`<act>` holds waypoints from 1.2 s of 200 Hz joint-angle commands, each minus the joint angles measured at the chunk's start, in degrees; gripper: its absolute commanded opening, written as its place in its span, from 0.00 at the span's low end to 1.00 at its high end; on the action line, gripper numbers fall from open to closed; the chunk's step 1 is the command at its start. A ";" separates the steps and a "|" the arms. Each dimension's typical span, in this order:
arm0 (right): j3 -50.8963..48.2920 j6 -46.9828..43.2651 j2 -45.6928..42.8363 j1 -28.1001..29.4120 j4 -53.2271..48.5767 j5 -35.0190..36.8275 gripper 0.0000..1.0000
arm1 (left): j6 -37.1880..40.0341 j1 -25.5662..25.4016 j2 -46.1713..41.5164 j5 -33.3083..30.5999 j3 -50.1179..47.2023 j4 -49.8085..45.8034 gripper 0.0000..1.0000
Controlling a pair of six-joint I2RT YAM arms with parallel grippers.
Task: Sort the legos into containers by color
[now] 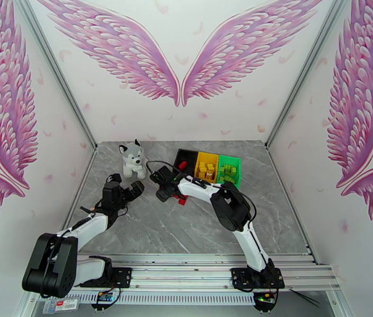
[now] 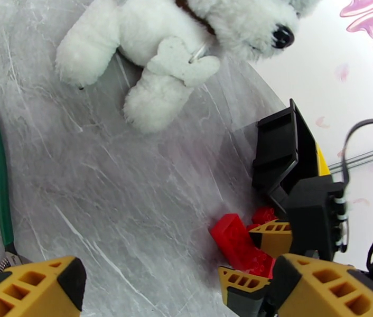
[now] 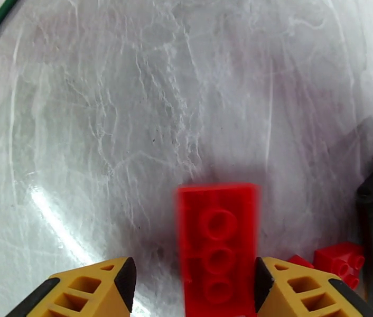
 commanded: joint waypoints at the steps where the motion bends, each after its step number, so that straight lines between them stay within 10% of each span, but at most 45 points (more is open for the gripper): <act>1: 2.30 -0.48 1.51 0.45 -1.50 1.53 0.58 | -0.07 0.21 0.75 1.02 -0.92 1.03 0.99; 96: 1.01 4.49 -1.77 0.29 1.13 0.69 0.30 | 0.99 -0.93 2.37 3.83 -0.11 3.06 0.99; 240: 8.54 20.48 -7.80 -11.79 -1.80 10.63 0.30 | 17.24 -22.37 -1.20 -11.94 9.39 -9.02 0.99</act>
